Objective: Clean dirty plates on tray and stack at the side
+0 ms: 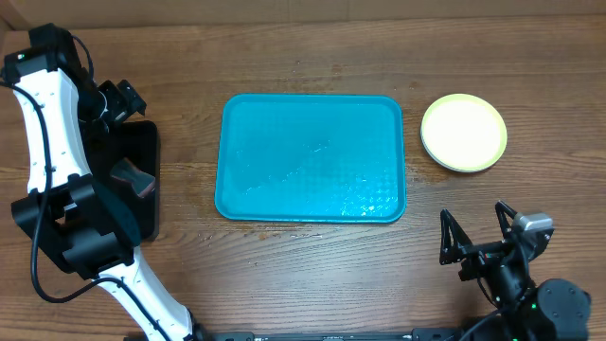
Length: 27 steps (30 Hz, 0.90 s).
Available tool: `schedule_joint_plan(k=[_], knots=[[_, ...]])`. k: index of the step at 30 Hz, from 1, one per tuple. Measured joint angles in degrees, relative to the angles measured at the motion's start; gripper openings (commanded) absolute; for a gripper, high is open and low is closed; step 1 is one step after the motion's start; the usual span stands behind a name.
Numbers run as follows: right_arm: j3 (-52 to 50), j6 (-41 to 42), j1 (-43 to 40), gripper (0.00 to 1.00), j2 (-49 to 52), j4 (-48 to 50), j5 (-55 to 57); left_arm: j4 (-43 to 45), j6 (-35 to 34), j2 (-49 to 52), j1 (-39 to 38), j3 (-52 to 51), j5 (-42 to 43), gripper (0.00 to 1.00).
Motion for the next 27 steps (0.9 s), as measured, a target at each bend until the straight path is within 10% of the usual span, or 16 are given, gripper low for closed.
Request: schedule_joint_plan(k=[16, 27], knots=[[-24.7, 0.0, -0.3, 1.00, -4.3, 38.4, 1.0, 0.0, 0.0, 0.0, 0.0, 0.0, 0.0, 1.00], [-26.7, 0.0, -0.3, 1.00, -4.4, 32.9, 3.9, 0.0, 0.0, 0.0, 0.0, 0.0, 0.0, 1.00]])
